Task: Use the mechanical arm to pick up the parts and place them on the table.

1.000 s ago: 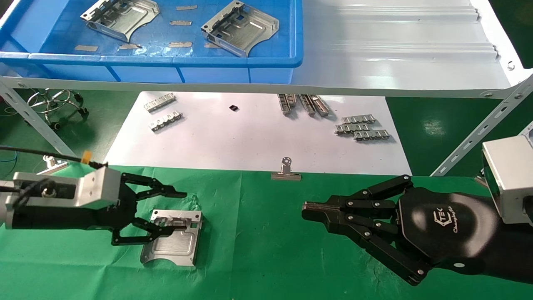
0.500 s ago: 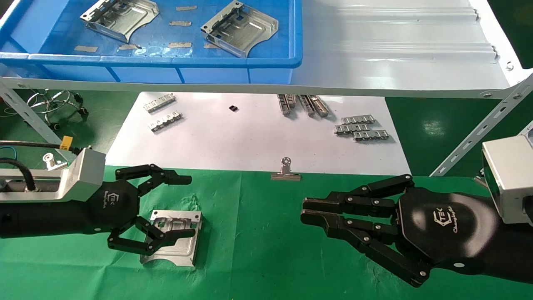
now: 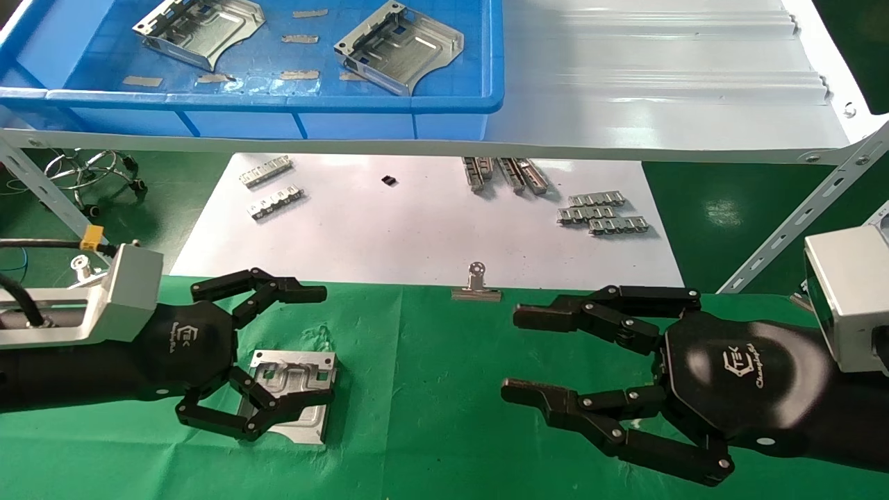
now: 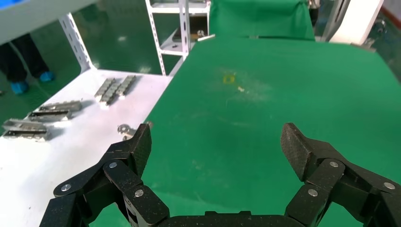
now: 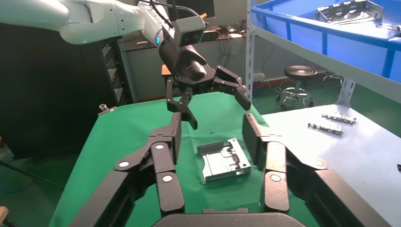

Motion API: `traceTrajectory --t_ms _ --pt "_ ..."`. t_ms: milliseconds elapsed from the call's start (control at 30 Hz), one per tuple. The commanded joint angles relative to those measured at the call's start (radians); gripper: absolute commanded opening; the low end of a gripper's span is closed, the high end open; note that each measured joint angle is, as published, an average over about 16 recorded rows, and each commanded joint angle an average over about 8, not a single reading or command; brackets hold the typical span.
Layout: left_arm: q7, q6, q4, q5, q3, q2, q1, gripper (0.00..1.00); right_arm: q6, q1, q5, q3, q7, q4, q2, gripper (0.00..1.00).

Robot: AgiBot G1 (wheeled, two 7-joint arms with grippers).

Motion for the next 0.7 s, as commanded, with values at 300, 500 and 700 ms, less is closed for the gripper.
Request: traceTrajectory --t_ms 300,500,700 --pt "-0.103 -0.02 -0.151 -0.047 -0.1 -0.037 0.094 1.0 0.0 0.0 0.0 0.0 0.0 0.0 0.0 1.0" --pt "-0.166 -0.032 -0.242 -0.076 -0.16 -0.059 0.152 1.0 0.0 0.0 0.0 0.0 0.0 0.0 0.0 1.0" --pt "-0.228 -0.045 -0.333 -0.105 -0.22 -0.081 0.209 1.0 0.0 0.0 0.0 0.0 0.0 0.0 0.0 1.0"
